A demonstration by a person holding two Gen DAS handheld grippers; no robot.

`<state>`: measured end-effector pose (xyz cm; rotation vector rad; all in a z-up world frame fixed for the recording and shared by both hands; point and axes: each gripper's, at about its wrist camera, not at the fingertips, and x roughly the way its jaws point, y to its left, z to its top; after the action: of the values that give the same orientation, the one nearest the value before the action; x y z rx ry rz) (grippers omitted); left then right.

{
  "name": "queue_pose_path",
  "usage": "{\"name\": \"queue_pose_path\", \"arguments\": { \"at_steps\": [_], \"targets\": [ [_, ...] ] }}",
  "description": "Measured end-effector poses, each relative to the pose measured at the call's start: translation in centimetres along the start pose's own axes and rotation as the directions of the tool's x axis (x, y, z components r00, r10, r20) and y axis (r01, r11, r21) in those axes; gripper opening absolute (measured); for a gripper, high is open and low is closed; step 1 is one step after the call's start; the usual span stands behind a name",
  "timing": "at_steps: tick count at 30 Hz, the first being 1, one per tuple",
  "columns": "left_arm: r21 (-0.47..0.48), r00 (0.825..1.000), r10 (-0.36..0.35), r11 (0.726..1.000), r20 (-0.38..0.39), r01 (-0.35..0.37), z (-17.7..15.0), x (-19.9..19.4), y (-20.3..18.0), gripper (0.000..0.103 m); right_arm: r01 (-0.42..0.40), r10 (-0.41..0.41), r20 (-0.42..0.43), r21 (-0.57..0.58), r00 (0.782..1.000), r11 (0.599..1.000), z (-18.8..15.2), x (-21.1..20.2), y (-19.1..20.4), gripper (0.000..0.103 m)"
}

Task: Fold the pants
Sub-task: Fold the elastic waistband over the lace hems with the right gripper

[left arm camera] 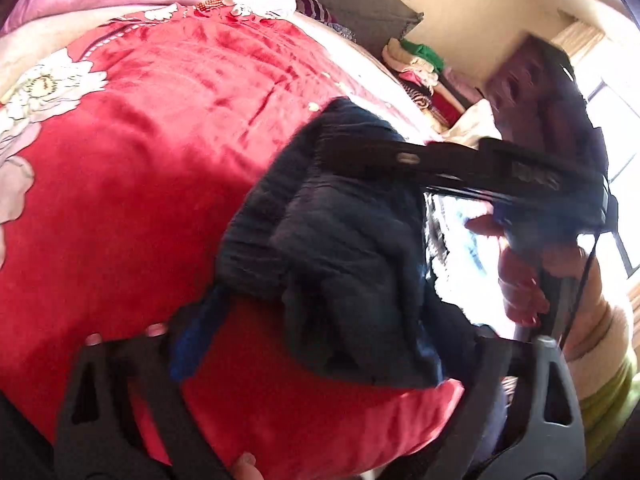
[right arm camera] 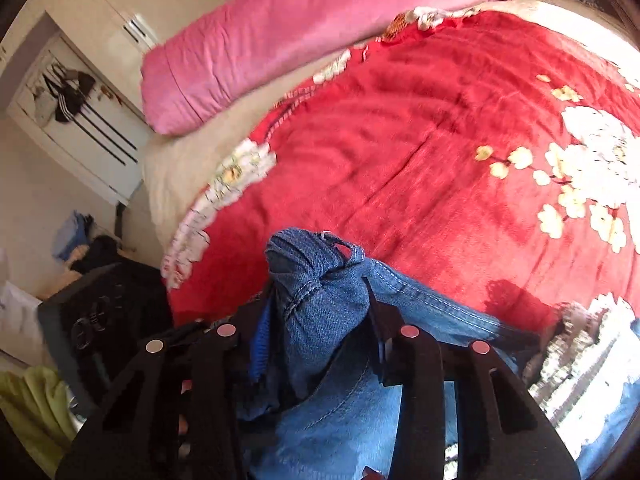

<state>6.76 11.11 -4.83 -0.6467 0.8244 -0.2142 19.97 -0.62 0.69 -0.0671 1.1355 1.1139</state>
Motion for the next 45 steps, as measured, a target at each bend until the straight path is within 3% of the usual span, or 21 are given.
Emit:
{"name": "queue_pose_path", "arguments": {
  "at_steps": [1, 4, 7, 14, 15, 18, 21, 25, 33, 37, 45],
  "targets": [
    [-0.019, 0.999, -0.032, 0.999, -0.003, 0.032, 0.3, 0.0, -0.2, 0.058, -0.014, 0.014, 0.022, 0.004, 1.000, 1.000, -0.2, -1.0, -0.2, 0.037],
    [0.008, 0.997, -0.077, 0.997, -0.005, 0.077, 0.9, -0.4, -2.1, 0.051, -0.033, 0.034, 0.079, -0.005, 0.996, 0.999, -0.7, -3.9, -0.5, 0.037],
    [0.062, 0.993, -0.118, 0.991, -0.004, 0.118, 1.3, -0.7, -5.1, 0.051, -0.045, 0.045, 0.132, -0.002, 0.990, 0.999, -1.6, -7.0, -1.4, 0.037],
    [0.209, 0.992, -0.127, 0.969, -0.022, 0.128, 1.4, 1.1, -12.5, 0.052, -0.029, 0.014, 0.241, 0.062, 0.970, 0.998, -5.0, -13.3, -5.1, 0.037],
    [0.233, 0.992, -0.123, 0.964, -0.026, 0.126, 1.2, 1.5, -13.5, 0.052, -0.029, 0.010, 0.251, 0.074, 0.968, 0.997, -5.6, -14.0, -5.7, 0.040],
    [0.296, 0.991, -0.126, 0.946, -0.041, 0.132, 0.0, 2.4, -15.9, 0.071, -0.020, -0.012, 0.271, 0.116, 0.963, 0.993, -7.7, -15.7, -7.5, 0.046],
    [0.347, 0.988, -0.125, 0.926, -0.091, 0.149, -1.4, 3.5, -17.3, 0.074, -0.016, -0.040, 0.293, 0.186, 0.955, 0.982, -10.0, -17.0, -9.7, 0.056],
    [0.378, 0.979, -0.106, 0.911, -0.177, 0.167, -3.7, 5.4, -17.5, 0.074, -0.024, -0.071, 0.327, 0.278, 0.942, 0.960, -13.0, -18.6, -11.9, 0.059],
    [0.454, 0.974, -0.050, 0.879, -0.221, 0.148, -6.5, 6.5, -17.7, 0.074, 0.069, -0.127, 0.251, 0.229, 0.960, 0.971, -12.0, -15.5, -10.0, 0.064],
    [0.446, 0.971, -0.050, 0.882, -0.232, 0.152, -7.0, 6.6, -17.0, 0.075, 0.196, -0.226, 0.121, 0.222, 0.967, 0.955, -12.4, -13.1, -10.8, 0.063],
    [0.414, 0.963, -0.116, 0.885, -0.244, 0.212, -6.9, 4.9, -16.7, 0.075, 0.172, -0.210, 0.110, 0.283, 0.971, 0.944, -15.4, -12.9, -12.3, 0.062]
  ]
}}
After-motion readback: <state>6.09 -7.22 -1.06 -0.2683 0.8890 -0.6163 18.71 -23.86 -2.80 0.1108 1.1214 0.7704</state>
